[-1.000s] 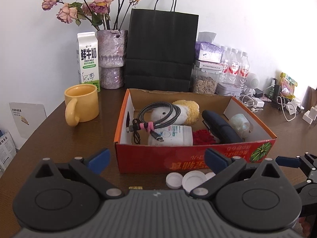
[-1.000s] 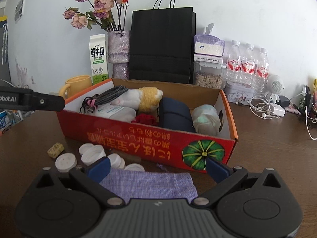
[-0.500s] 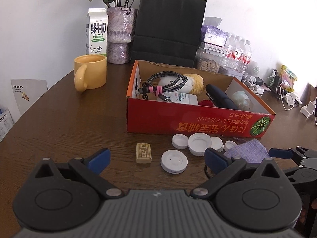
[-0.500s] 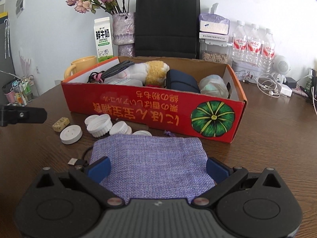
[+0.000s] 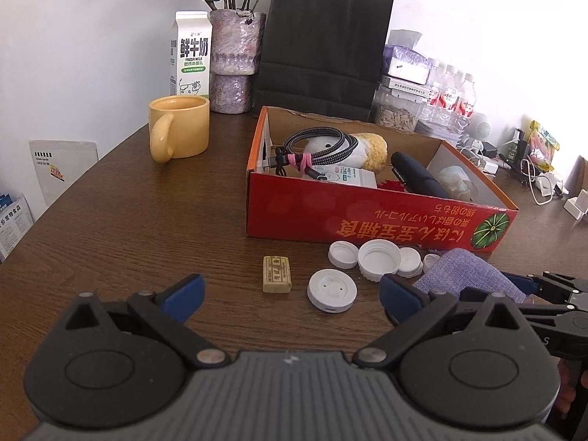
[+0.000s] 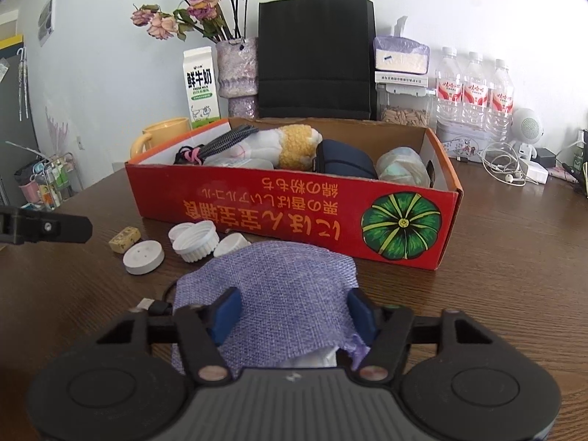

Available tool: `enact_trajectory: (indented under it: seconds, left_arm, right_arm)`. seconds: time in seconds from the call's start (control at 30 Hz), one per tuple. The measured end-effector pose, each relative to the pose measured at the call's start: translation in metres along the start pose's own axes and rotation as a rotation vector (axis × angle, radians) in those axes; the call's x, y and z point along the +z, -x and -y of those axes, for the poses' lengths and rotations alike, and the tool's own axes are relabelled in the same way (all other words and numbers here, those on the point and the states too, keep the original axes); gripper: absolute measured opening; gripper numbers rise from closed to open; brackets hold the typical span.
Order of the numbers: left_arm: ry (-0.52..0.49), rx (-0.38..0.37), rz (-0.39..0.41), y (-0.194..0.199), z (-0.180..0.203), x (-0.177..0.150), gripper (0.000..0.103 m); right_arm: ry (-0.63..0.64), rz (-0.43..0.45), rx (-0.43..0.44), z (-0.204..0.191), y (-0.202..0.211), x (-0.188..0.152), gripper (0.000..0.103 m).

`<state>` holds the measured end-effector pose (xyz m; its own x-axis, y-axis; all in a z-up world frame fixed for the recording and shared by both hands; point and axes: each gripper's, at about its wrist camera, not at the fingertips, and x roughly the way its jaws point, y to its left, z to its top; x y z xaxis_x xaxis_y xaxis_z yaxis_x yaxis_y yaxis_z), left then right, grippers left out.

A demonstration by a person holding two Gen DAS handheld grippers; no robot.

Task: Organize objects
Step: 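Move the right tool to the purple cloth pouch and grasp it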

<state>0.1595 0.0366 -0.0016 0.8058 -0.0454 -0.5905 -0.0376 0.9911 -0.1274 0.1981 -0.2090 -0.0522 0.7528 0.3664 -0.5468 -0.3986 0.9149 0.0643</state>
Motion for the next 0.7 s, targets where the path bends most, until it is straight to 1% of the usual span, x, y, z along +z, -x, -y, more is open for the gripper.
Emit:
enact_trajectory:
  seconds: [0.03, 0.1, 0.17, 0.37, 0.43, 0.5, 0.57, 0.63, 0.7]
  left_arm:
    - [-0.001, 0.0, 0.0, 0.0, 0.001, 0.0, 0.103]
    - [-0.004, 0.002, -0.002, 0.0, 0.002, -0.001, 0.103]
    - [-0.007, 0.003, -0.005, 0.0, 0.003, -0.001, 0.103]
    - [-0.011, 0.004, -0.013, 0.001, 0.005, -0.004, 0.103]
    - [-0.012, 0.005, -0.014, 0.001, 0.006, -0.004, 0.103]
    - [-0.011, 0.005, -0.016, 0.002, 0.006, -0.005, 0.103]
    - [-0.011, 0.005, -0.016, 0.003, 0.006, -0.005, 0.103]
    - [-0.011, 0.005, -0.016, 0.003, 0.006, -0.005, 0.103]
    - [-0.011, 0.005, -0.017, 0.003, 0.006, -0.005, 0.103]
  right_arm:
    - [0.002, 0.007, 0.005, -0.001, 0.002, 0.0, 0.049]
    - [0.007, 0.022, 0.006, -0.002, 0.005, -0.001, 0.046]
    - [0.015, 0.047, 0.014, -0.003, 0.009, -0.001, 0.038]
    - [0.028, 0.095, 0.029, -0.005, 0.019, -0.001, 0.029]
    - [0.024, 0.101, 0.031, -0.005, 0.02, -0.001, 0.028]
    - [0.022, 0.088, 0.027, -0.004, 0.019, -0.001, 0.028]
    - [0.025, 0.066, 0.011, -0.005, 0.016, -0.002, 0.033]
    - [0.029, 0.053, -0.003, -0.005, 0.014, -0.003, 0.035]
    - [0.035, 0.044, -0.005, -0.005, 0.013, -0.002, 0.039]
